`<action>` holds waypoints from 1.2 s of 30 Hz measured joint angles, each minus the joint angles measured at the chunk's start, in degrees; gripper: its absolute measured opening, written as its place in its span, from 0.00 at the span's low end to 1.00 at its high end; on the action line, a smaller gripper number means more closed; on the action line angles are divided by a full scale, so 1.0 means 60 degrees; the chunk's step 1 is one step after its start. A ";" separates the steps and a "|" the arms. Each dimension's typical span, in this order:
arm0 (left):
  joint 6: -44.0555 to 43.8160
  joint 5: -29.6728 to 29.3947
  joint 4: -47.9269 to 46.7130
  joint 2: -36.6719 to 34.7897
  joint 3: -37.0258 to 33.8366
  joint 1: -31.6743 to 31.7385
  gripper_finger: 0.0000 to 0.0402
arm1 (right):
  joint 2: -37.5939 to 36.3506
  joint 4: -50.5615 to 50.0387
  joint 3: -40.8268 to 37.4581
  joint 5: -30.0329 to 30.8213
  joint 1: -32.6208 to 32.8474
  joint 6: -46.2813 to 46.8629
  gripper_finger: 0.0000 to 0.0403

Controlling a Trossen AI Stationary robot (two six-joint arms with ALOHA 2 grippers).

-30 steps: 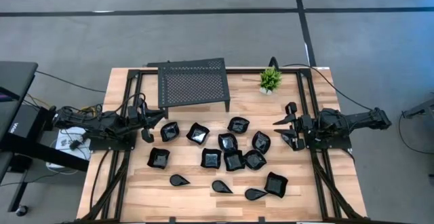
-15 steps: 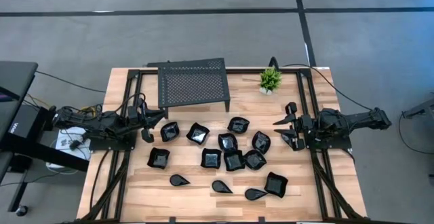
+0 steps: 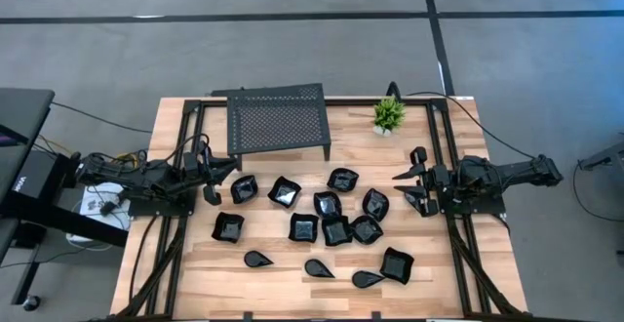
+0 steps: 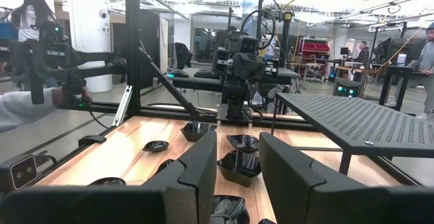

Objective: Pick & Place Mini shaped plates

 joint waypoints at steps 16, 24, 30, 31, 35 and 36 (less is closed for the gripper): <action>0.0000 -0.0003 0.0004 0.0000 -0.0001 0.0000 0.14 | -0.0003 -0.0004 0.0001 -0.0001 0.0001 0.0000 0.26; 0.0004 -0.0001 0.0331 -0.0003 0.0000 0.0000 0.14 | -0.0001 -0.0002 0.0003 0.0001 -0.0001 0.0000 0.26; -0.0693 0.0443 0.0728 0.0062 0.0003 0.0000 0.14 | 0.0001 0.0520 0.0000 0.0177 -0.0019 0.0007 0.26; -0.0665 0.0485 0.0932 0.0061 0.0001 0.0000 0.14 | -0.0003 0.0750 -0.0001 0.0274 -0.0039 -0.0173 0.26; -0.0685 0.0825 0.1060 0.0256 0.0125 0.0000 0.15 | 0.0001 0.1760 -0.0001 0.0205 -0.0119 -0.1367 0.26; -0.0737 0.0960 0.1053 0.0433 0.0240 0.0000 0.15 | 0.0001 0.2009 -0.0001 0.0139 -0.0117 -0.1671 0.26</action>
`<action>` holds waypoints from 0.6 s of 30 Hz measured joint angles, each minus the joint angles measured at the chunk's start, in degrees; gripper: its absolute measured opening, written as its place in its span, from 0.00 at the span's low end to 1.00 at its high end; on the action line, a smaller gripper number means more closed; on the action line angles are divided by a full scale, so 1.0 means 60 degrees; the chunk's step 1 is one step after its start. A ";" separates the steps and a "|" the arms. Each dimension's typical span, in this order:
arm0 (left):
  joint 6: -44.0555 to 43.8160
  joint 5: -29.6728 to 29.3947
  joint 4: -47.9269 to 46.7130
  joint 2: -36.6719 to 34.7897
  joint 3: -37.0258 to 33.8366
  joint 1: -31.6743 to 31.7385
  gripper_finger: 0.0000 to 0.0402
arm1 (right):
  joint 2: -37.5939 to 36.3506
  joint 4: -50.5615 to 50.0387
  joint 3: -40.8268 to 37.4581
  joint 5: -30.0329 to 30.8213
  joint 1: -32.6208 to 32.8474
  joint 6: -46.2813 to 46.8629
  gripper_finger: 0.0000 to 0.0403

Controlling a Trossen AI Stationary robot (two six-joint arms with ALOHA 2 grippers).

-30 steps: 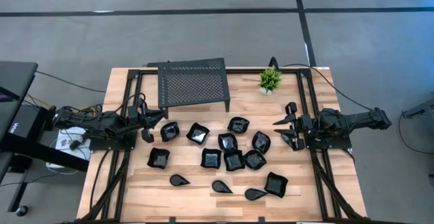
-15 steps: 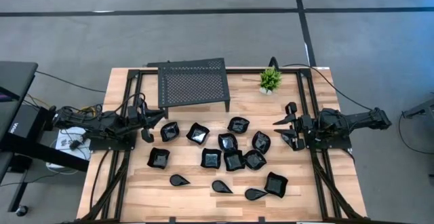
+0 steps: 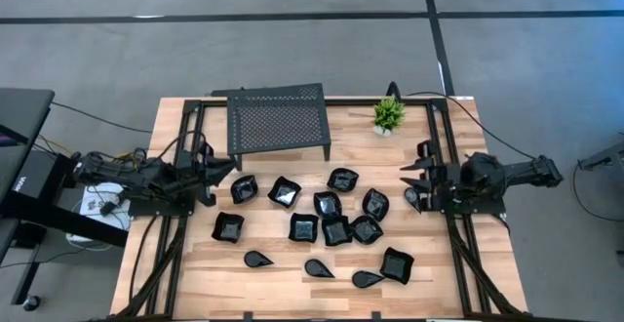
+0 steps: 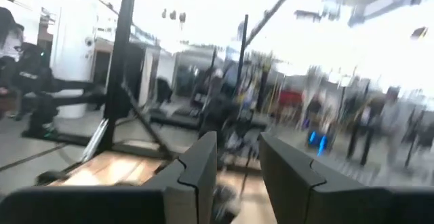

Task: Pick & Place Mini shaped plates
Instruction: Put the black leaf shaped plate on the shelf

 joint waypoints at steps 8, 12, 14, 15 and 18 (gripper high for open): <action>-0.0005 0.0313 -0.2529 0.3655 0.3118 -0.0004 0.24 | 0.0000 0.1327 0.0000 -0.0129 -0.0002 0.0061 0.26; -0.0536 0.0292 -0.4886 0.5925 0.5120 -0.0035 0.30 | -0.0002 0.1825 0.0006 -0.0144 0.0002 0.0332 0.26; -0.1353 0.0327 -0.6345 0.6876 0.5949 -0.0092 0.32 | -0.0002 0.1890 0.0032 -0.0144 0.0002 0.0330 0.26; -0.1796 0.0333 -0.6957 0.7273 0.6228 -0.0128 0.32 | 0.0001 0.1878 0.0044 -0.0143 0.0002 0.0330 0.26; -0.3040 0.0340 -0.7974 0.8283 0.6444 -0.0270 0.33 | 0.0025 0.1898 0.0073 -0.0111 -0.0049 0.0079 0.26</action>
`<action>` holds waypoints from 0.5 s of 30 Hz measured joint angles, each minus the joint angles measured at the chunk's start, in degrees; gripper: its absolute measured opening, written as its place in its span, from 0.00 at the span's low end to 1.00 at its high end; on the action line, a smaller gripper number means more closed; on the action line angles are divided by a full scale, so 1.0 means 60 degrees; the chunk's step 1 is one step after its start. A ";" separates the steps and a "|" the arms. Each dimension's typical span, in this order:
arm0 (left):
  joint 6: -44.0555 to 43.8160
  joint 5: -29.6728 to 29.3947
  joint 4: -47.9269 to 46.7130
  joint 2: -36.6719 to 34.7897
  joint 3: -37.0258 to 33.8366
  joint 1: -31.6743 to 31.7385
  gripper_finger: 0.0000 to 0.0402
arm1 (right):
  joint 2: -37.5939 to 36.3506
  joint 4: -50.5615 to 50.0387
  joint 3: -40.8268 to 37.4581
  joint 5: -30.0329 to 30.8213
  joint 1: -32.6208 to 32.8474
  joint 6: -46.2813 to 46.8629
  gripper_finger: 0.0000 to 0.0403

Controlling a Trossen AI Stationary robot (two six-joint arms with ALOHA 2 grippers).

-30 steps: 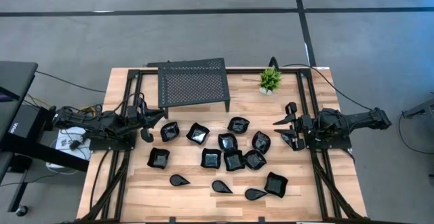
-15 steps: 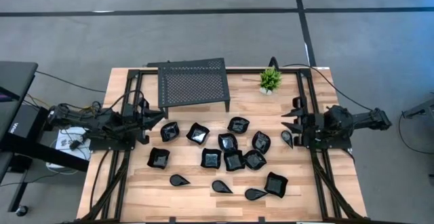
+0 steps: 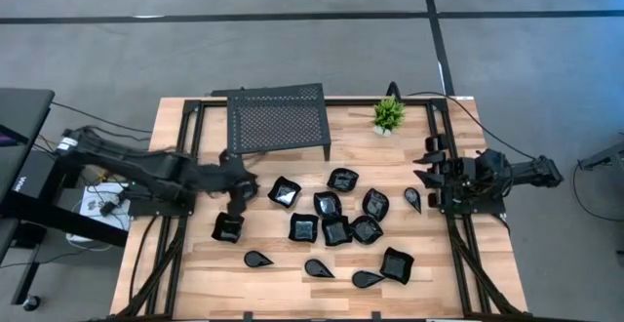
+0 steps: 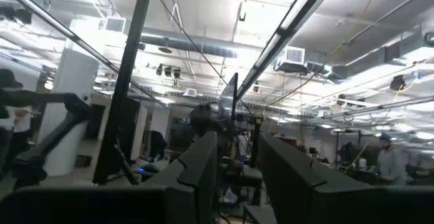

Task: Pick & Place Mini shaped plates
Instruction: Put the black leaf shaped plate on the shelf

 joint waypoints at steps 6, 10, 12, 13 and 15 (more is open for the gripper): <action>-0.1835 0.0409 -0.0259 0.1500 -0.0467 -0.0113 0.33 | 0.0671 0.0736 0.0020 0.0120 -0.0482 0.0227 0.29; -0.2506 0.0408 -0.0233 0.2055 -0.0700 -0.0008 0.33 | 0.1957 0.1012 0.0217 0.0168 -0.0851 0.1099 0.36; -0.2997 0.0385 -0.0252 0.2205 -0.0880 -0.0002 0.33 | 0.2818 0.0982 0.0564 0.0204 -0.1085 0.1529 0.40; -0.3127 0.0385 -0.0250 0.2270 -0.0979 -0.0007 0.33 | 0.3299 0.1010 0.0799 0.0229 -0.1206 0.1733 0.43; -0.3352 0.0406 -0.0251 0.2380 -0.1167 -0.0011 0.33 | 0.4270 0.0959 0.1242 0.0230 -0.1438 0.1931 0.47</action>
